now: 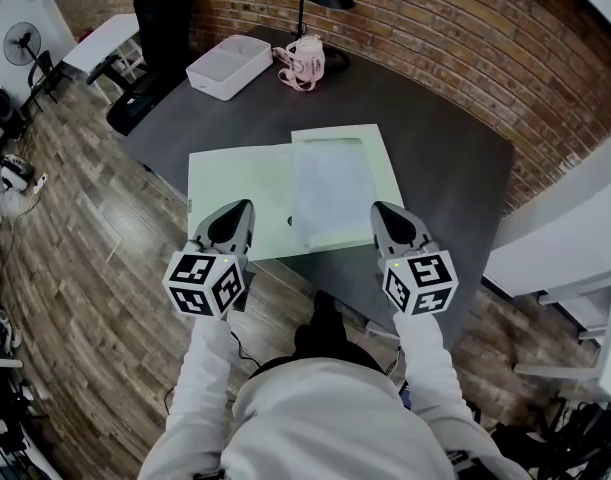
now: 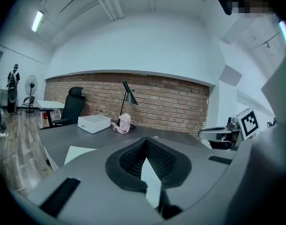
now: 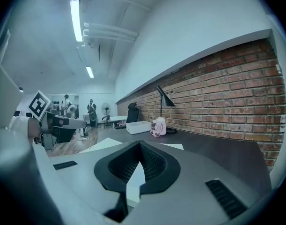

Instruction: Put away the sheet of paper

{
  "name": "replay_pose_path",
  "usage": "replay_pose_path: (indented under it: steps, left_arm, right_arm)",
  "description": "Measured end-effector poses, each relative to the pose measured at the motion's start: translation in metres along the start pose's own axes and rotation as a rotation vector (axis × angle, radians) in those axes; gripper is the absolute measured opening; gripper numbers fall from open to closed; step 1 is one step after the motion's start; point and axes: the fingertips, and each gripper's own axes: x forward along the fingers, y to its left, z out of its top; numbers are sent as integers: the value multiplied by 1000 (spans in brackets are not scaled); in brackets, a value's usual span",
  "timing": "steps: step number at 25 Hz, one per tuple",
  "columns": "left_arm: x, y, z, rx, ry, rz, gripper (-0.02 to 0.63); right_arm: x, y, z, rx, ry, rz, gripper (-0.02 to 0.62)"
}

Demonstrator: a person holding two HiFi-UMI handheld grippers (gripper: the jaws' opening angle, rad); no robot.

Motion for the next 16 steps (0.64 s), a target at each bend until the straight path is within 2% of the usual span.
replay_pose_path:
  steps: [16]
  left_arm:
    - [-8,0,-8,-16,9,-7,18]
  right_arm:
    - [-3,12,-5,-11,-4,7,26]
